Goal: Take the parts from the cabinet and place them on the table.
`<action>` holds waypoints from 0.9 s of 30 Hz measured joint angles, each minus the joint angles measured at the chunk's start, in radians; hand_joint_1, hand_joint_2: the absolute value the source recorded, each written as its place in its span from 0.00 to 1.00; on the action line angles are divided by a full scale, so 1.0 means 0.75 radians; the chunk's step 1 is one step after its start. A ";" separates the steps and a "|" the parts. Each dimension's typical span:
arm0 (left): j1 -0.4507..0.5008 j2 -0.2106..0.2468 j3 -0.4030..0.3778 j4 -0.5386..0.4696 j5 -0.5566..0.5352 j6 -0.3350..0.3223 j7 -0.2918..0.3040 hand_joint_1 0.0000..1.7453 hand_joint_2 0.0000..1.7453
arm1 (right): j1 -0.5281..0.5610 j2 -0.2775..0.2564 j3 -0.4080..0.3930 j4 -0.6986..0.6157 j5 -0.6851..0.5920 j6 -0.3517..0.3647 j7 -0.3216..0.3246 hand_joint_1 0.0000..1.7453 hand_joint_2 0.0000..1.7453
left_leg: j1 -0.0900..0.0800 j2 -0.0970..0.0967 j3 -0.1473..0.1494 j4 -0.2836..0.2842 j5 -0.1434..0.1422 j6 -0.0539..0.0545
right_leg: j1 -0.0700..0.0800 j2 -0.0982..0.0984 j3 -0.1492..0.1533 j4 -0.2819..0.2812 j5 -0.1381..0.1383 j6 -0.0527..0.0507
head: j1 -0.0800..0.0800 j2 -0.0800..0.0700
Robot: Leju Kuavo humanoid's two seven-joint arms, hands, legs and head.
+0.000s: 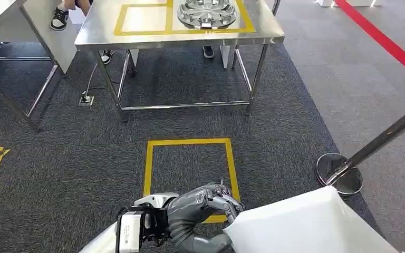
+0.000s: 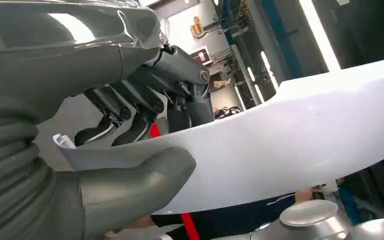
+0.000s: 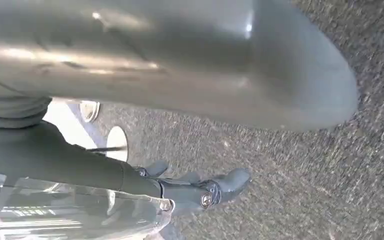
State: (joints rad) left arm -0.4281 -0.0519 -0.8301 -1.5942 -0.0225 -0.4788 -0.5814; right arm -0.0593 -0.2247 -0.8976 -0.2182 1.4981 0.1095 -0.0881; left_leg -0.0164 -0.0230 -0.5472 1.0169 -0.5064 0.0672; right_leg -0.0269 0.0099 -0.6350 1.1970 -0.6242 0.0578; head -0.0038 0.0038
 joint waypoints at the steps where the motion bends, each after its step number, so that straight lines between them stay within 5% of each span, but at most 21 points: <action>1: -0.001 -0.002 -0.001 0.000 0.000 0.000 0.000 1.00 1.00 | 0.000 -0.003 -0.001 0.000 -0.001 0.000 0.002 0.00 0.00 | 0.000 0.001 0.016 0.000 -0.012 -0.005 | 0.000 -0.001 0.031 -0.121 0.094 0.000 | 0.001 0.000; 2: -0.001 -0.003 -0.001 0.001 0.000 -0.001 0.000 1.00 1.00 | 0.002 -0.004 -0.004 0.000 -0.002 0.000 0.003 0.00 0.00 | 0.000 0.001 0.024 0.000 -0.023 -0.011 | 0.000 -0.005 0.055 -0.211 0.194 -0.006 | 0.001 0.000; 6: -0.011 -0.010 -0.002 0.007 0.005 -0.006 -0.003 1.00 1.00 | 0.004 -0.003 -0.017 0.000 -0.003 0.003 0.007 0.00 0.00 | -0.006 0.000 0.056 0.030 -0.047 -0.043 | 0.008 -0.010 0.075 -0.216 0.177 -0.046 | -0.004 0.001; 8: -0.014 -0.012 -0.001 0.006 0.006 -0.006 -0.005 1.00 1.00 | 0.001 -0.007 -0.019 -0.001 -0.003 0.003 0.007 0.00 0.00 | -0.006 0.009 0.042 0.069 -0.055 -0.056 | 0.000 -0.009 0.115 -0.222 0.168 -0.061 | -0.003 0.001; 11: -0.019 -0.011 -0.001 0.007 0.015 -0.009 -0.010 1.00 1.00 | 0.003 -0.009 -0.020 -0.001 -0.003 0.003 0.007 0.00 0.00 | 0.007 0.017 -0.156 0.336 -0.124 -0.082 | -0.006 -0.008 0.134 -0.222 0.145 -0.066 | -0.015 0.001; 13: -0.017 -0.008 -0.001 0.010 0.018 -0.016 -0.011 1.00 1.00 | 0.009 -0.008 -0.022 -0.001 -0.002 0.003 0.011 0.00 0.00 | 0.013 0.018 -0.258 0.409 -0.176 -0.086 | -0.007 -0.008 0.154 -0.222 0.120 -0.064 | -0.013 0.001; 15: -0.018 -0.006 -0.001 0.011 0.022 -0.021 -0.014 1.00 1.00 | 0.009 -0.006 -0.024 -0.001 -0.002 0.006 0.020 0.00 0.00 | 0.013 0.020 -0.260 0.298 -0.129 -0.081 | -0.008 -0.007 0.192 -0.223 0.090 -0.060 | -0.014 0.001; 16: -0.018 -0.006 0.000 0.011 0.026 -0.023 -0.016 1.00 1.00 | 0.009 -0.004 -0.026 -0.001 -0.002 0.008 0.022 0.00 0.00 | 0.012 0.021 -0.235 0.185 -0.051 -0.074 | -0.008 -0.007 0.216 -0.224 0.071 -0.057 | -0.014 0.001; 17: -0.018 -0.005 0.001 0.011 0.028 -0.023 -0.017 1.00 1.00 | 0.009 -0.003 -0.028 -0.001 -0.002 0.008 0.024 0.00 0.00 | 0.008 0.025 -0.213 0.077 0.067 -0.059 | -0.008 -0.007 0.220 -0.228 0.053 -0.053 | -0.014 0.001; 18: -0.016 -0.003 0.001 0.016 0.029 -0.023 -0.017 1.00 1.00 | 0.006 0.004 -0.031 0.000 -0.002 0.009 0.026 0.00 0.00 | -0.003 0.022 -0.218 0.054 0.152 -0.050 | -0.004 -0.005 0.247 -0.223 0.038 -0.046 | -0.010 0.001; 20: -0.017 -0.002 0.001 0.020 0.028 -0.024 -0.018 1.00 1.00 | 0.005 0.004 -0.032 -0.001 -0.002 0.011 0.027 0.00 0.00 | -0.006 0.022 -0.189 0.045 0.112 -0.045 | -0.005 -0.002 0.261 -0.259 0.019 -0.025 | -0.014 0.001; 22: -0.024 -0.010 0.001 0.019 0.031 -0.024 -0.018 1.00 1.00 | 0.007 0.003 -0.033 -0.001 -0.002 0.011 0.027 0.00 0.00 | 0.000 0.016 -0.142 0.022 0.103 -0.023 | -0.005 -0.002 0.290 -0.226 0.067 -0.002 | -0.015 0.001; 24: -0.027 -0.017 0.001 0.019 0.031 -0.024 -0.018 1.00 1.00 | -0.005 0.005 -0.034 -0.001 -0.003 0.011 0.027 0.00 0.00 | 0.007 0.022 -0.093 -0.001 0.082 -0.013 | -0.006 -0.006 0.179 -0.028 0.142 -0.003 | -0.005 0.000; 25: -0.027 -0.020 0.001 0.019 0.031 -0.025 -0.018 1.00 1.00 | -0.007 0.004 -0.036 -0.001 -0.003 0.011 0.027 0.00 0.00 | 0.007 0.021 -0.078 -0.002 0.066 -0.008 | -0.006 -0.006 0.098 0.075 0.138 -0.002 | -0.001 0.001; 27: -0.025 -0.022 -0.001 0.021 0.030 -0.026 -0.017 1.00 1.00 | 0.000 0.003 -0.040 -0.001 -0.002 0.012 0.030 0.00 0.00 | 0.006 0.014 -0.041 -0.002 0.027 -0.002 | -0.004 -0.006 -0.019 0.170 -0.002 0.005 | -0.002 0.001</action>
State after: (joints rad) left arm -0.4469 -0.0683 -0.8305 -1.5785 0.0000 -0.4982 -0.5943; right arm -0.0590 -0.2224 -0.9278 -0.2186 1.4965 0.1183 -0.0660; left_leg -0.0122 -0.0123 -0.5778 1.0153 -0.4861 0.0658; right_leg -0.0296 0.0055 -0.6491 1.3245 -0.6255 0.0617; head -0.0050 0.0042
